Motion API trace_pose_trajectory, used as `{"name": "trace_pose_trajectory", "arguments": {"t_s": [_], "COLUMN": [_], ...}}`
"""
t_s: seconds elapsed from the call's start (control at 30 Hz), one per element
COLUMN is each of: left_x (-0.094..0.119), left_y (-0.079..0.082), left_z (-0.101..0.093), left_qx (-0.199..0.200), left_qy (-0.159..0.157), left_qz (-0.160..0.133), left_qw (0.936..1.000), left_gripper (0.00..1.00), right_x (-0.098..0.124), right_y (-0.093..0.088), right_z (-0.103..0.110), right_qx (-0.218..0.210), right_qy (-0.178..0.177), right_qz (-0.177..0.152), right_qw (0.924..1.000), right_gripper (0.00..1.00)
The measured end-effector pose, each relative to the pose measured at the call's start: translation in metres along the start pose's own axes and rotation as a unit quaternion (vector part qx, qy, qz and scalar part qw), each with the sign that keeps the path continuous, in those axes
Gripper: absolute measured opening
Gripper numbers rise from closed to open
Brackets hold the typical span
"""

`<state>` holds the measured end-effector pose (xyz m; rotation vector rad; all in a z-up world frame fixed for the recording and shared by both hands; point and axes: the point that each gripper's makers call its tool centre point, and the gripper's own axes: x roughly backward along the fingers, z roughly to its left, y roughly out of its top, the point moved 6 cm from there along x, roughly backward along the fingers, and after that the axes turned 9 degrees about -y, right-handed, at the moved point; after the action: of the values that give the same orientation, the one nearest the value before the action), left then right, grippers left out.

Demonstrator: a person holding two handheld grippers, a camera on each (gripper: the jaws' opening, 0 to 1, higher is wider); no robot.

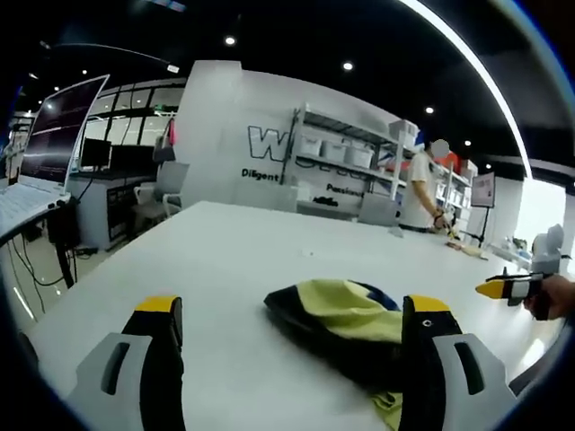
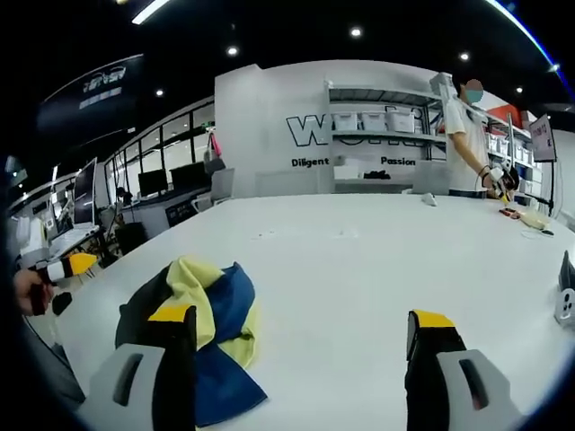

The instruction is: Fold the garment on the visible template until the final outline fits inside the template.

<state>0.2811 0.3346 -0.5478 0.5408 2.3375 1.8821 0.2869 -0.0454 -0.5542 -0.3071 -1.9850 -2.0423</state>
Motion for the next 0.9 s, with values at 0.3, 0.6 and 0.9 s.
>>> {"name": "trace_pose_trajectory", "arguments": {"t_s": [0.3,0.6,0.9], "left_x": [-0.002,-0.018,-0.043], "left_y": [-0.002,0.002,0.000], "left_z": [-0.010,-0.019,-0.020], "left_qx": [0.004,0.013,0.019], "left_qy": [-0.017,-0.039,-0.059], "left_qz": [0.005,0.010,0.033], "left_qw": [0.9998,0.9991,0.9975], "left_gripper": [0.92,0.88,0.77], "right_x": [-0.001,-0.007,-0.013], "right_y": [-0.001,-0.004,0.000], "right_z": [-0.001,0.002,0.010], "right_qx": [0.001,0.001,-0.031], "right_qy": [-0.009,-0.005,0.010], "right_qz": [0.000,0.008,0.011], "right_qw": [1.0000,1.0000,0.9994], "right_gripper": [0.94,0.94,0.91]}}
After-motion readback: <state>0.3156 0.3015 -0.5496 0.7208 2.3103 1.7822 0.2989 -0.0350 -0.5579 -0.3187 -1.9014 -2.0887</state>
